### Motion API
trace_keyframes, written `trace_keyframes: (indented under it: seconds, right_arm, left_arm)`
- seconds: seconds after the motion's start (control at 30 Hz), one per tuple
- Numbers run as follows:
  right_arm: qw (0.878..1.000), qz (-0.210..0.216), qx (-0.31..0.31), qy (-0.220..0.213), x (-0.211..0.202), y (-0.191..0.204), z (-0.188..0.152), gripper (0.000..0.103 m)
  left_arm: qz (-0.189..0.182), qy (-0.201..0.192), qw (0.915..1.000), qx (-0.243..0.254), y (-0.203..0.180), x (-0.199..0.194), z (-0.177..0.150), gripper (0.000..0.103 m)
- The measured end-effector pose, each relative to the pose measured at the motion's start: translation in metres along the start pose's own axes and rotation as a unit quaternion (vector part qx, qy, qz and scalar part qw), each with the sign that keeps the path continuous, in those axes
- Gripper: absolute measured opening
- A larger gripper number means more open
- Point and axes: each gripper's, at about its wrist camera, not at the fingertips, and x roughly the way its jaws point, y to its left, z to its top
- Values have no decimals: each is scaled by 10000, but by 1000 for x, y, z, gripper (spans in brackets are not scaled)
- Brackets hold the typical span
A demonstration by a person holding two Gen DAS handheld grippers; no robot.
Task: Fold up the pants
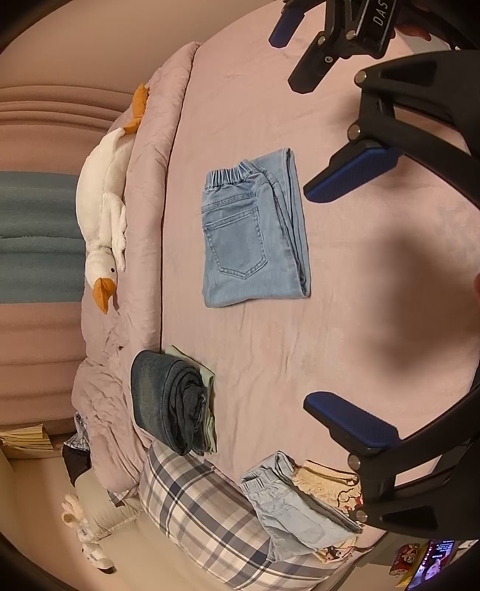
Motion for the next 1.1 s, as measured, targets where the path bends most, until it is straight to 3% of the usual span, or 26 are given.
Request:
trace_keyframes:
  seconds: [1.1]
  right_arm:
    - [10000, -34, 10, 12, -2, -2, 0, 102]
  left_arm:
    - [-87, -8, 9999, 76, -4, -1, -1, 102]
